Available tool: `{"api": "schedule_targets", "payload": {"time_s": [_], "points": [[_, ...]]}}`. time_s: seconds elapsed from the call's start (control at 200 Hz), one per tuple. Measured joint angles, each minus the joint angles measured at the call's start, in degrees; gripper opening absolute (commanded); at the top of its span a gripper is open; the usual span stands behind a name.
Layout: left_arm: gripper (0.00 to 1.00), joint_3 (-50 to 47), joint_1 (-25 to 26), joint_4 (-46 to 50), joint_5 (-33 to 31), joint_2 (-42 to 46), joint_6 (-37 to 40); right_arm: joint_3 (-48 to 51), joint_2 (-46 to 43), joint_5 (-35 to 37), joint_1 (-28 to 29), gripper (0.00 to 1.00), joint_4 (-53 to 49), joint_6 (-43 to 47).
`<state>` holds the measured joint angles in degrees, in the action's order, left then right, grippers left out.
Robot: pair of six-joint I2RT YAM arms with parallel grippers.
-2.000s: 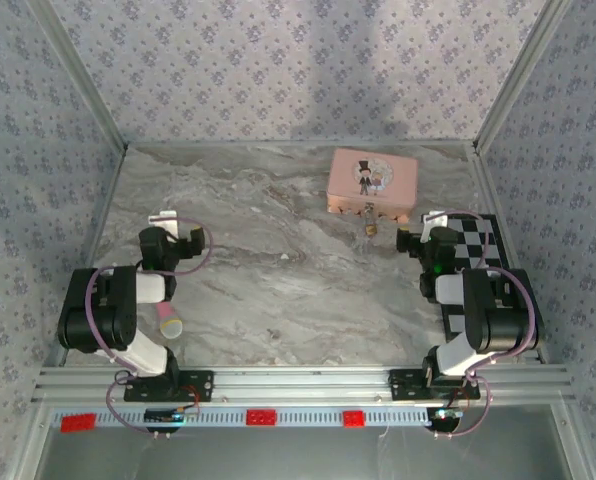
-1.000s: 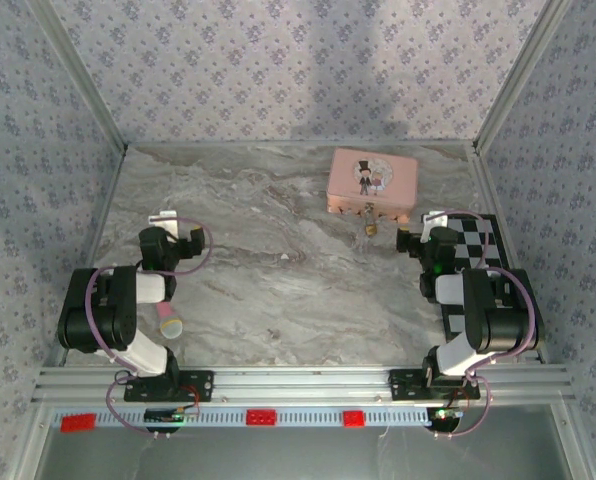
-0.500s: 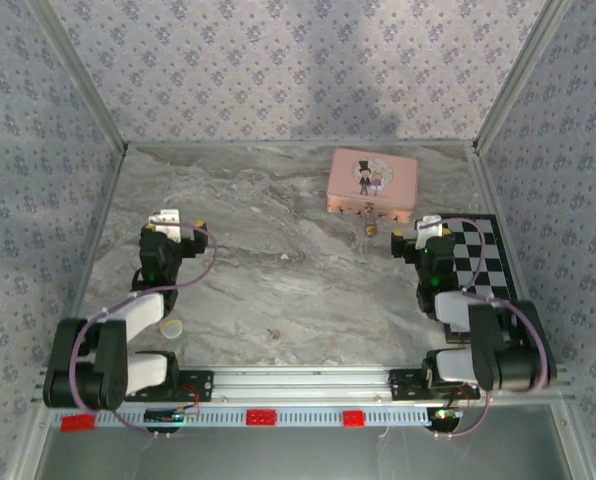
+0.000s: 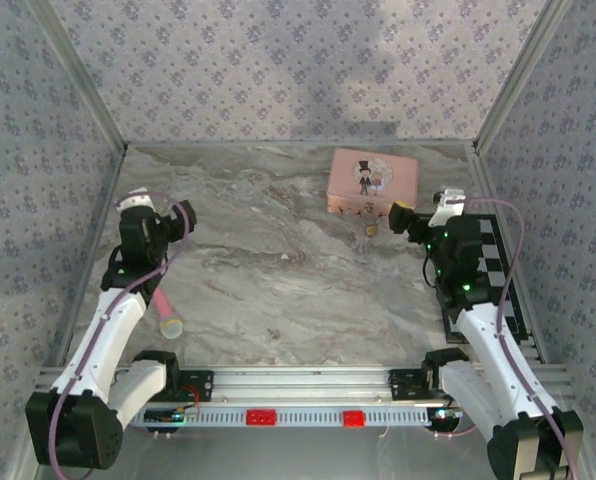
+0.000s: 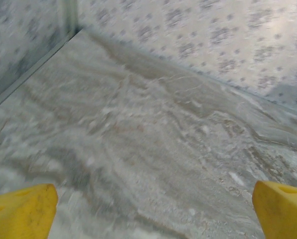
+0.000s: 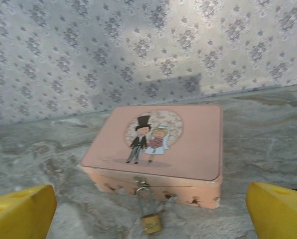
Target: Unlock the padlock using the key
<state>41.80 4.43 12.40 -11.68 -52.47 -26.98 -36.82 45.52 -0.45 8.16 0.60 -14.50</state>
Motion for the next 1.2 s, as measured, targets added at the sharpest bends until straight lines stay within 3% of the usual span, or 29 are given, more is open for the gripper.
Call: {"api": "schedule_targets", "payload": {"time_s": [0.14,0.285,0.4,0.495,0.675,0.82,0.965,1.199], "points": [[1.00,-0.85,-4.15,12.17,1.42,3.06,-7.28,0.04,-2.29,-6.51,-2.16,0.99,-6.80,-4.39],[1.00,-8.17,-5.29,14.34,11.47,9.35,-8.22,-0.81,-0.94,-9.14,1.38,0.99,-13.90,-6.34],[1.00,-13.09,-2.84,14.58,17.53,14.58,-8.20,-2.14,1.84,-7.39,9.57,0.97,-19.74,-8.44],[1.00,-15.87,1.88,14.25,19.45,18.21,-8.22,-2.12,3.32,-3.67,19.69,0.96,-22.62,-12.24],[1.00,-18.69,11.26,12.81,18.58,20.98,-7.54,-2.69,11.28,4.33,38.60,0.95,-23.45,-22.53],[1.00,-18.71,13.81,11.87,16.13,22.16,-5.09,-6.88,22.12,8.44,49.27,0.93,-26.03,-31.01],[1.00,-20.26,13.97,10.49,14.93,26.16,-3.63,-14.34,33.00,9.22,55.10,0.89,-29.66,-38.93],[1.00,-22.64,14.01,11.04,13.97,33.57,-2.84,-23.41,44.11,7.58,57.88,0.78,-34.40,-46.93]]}}
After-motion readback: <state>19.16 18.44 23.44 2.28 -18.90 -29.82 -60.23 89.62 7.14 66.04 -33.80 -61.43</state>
